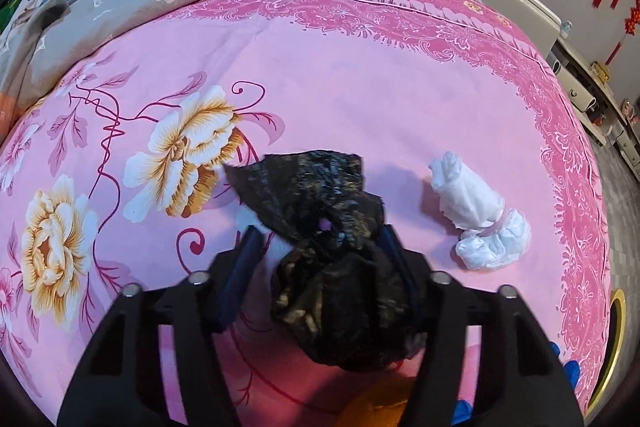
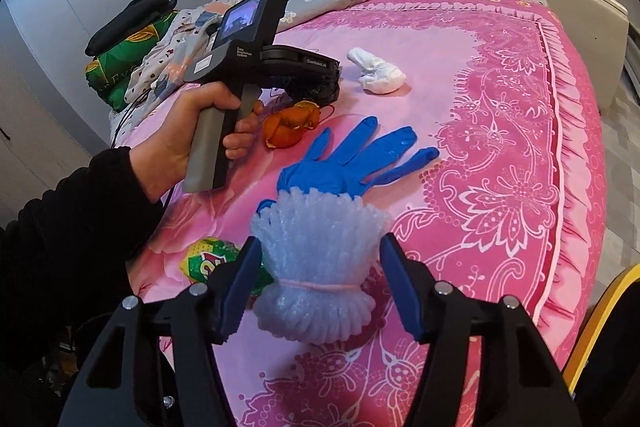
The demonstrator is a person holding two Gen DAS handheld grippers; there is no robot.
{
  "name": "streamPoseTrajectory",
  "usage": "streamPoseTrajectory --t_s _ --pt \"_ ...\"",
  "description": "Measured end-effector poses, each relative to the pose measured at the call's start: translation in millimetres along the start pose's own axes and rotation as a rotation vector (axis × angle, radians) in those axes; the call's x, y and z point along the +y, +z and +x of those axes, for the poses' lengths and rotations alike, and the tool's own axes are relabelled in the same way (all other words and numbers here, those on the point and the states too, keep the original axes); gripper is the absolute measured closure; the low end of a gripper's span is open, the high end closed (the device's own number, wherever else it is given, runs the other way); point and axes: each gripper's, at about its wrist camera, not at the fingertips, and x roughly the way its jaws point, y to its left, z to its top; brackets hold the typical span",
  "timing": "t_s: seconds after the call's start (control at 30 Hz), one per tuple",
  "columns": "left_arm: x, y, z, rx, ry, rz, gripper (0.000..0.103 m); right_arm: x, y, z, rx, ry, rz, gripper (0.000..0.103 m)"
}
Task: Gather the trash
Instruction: 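Grasp the black plastic bag with the left tool while the right tool grasps another bubble-wrap bundle, then carry the black bag and bubble-wrap bundle over the yellow-rimmed bin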
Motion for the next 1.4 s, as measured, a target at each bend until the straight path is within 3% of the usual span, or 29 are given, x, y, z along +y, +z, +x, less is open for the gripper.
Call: streamPoseTrajectory --t_s 0.07,0.27,0.6,0.97,1.4 --pt "0 0 -1 -0.007 -0.009 -0.003 0.067 2 2 2 -0.002 0.006 -0.007 0.052" --pt "-3 -2 -4 -0.031 -0.002 0.022 0.075 1 4 5 0.002 0.025 0.010 0.062" --pt "8 0 -26 -0.050 -0.031 -0.037 0.077 -3 4 -10 -0.038 0.022 0.034 0.068" --pt "10 -11 -73 -0.091 -0.023 -0.009 0.077 -4 -2 -46 -0.102 0.006 0.092 0.068" --pt "-1 -37 -142 -0.136 -0.077 0.031 0.077 3 -17 -87 -0.171 -0.033 0.125 0.068"
